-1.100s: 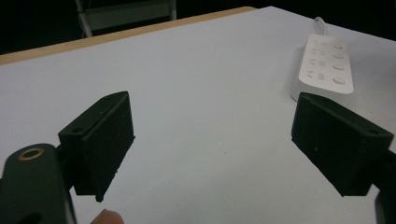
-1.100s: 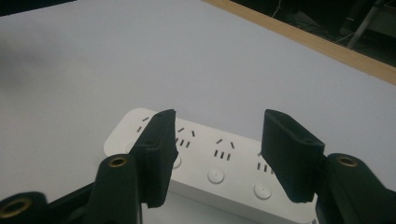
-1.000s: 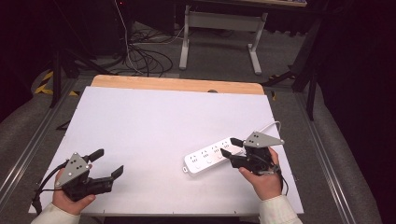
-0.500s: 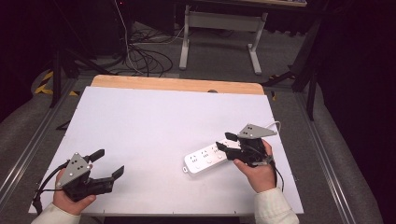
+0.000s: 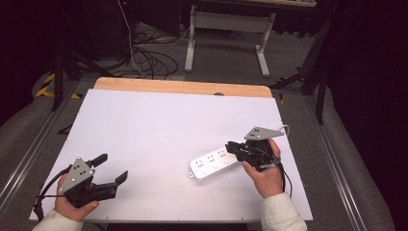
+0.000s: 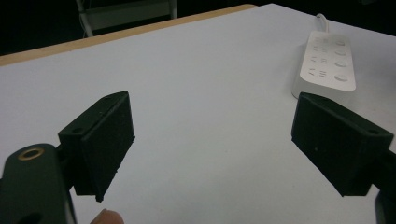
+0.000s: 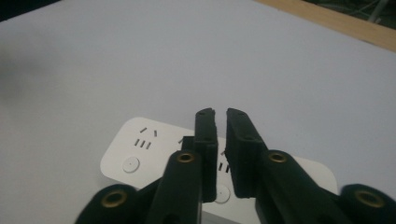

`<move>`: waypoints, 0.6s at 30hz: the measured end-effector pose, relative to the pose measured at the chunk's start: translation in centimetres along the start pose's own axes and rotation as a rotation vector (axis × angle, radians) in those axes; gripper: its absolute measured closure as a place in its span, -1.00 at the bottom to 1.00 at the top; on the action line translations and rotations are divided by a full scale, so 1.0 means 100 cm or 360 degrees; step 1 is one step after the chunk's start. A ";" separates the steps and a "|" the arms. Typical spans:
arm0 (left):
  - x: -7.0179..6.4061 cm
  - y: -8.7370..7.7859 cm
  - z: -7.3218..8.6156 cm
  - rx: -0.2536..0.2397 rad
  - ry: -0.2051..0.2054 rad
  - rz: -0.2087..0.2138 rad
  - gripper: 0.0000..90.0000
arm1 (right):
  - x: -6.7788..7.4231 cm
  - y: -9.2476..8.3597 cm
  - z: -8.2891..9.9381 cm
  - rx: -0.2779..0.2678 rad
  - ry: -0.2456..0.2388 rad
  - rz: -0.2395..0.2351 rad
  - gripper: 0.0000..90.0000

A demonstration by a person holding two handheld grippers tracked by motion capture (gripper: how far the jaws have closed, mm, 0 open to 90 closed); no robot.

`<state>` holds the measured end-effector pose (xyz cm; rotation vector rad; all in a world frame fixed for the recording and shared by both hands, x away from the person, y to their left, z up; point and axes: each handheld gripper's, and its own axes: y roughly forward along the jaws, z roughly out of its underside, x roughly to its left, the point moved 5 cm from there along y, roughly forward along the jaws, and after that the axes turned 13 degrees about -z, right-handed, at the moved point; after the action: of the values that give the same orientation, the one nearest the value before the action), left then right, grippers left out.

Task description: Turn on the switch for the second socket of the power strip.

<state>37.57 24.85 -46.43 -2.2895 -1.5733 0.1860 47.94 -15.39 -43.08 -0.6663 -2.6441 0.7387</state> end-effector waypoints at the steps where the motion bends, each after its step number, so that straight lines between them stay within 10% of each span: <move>1: 0.000 0.000 0.000 0.0000 0.0000 -0.0002 -0.70 | 0.000 0.001 0.001 0.0024 0.0008 0.0002 0.97; 18: 0.000 0.001 0.001 0.0009 0.0015 -0.0011 -0.70 | -0.005 0.021 0.015 0.0403 0.0020 0.0129 1.00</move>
<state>37.61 24.87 -46.53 -2.2773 -1.5739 0.1773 48.44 -14.66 -45.59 -0.7055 -2.4656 1.0664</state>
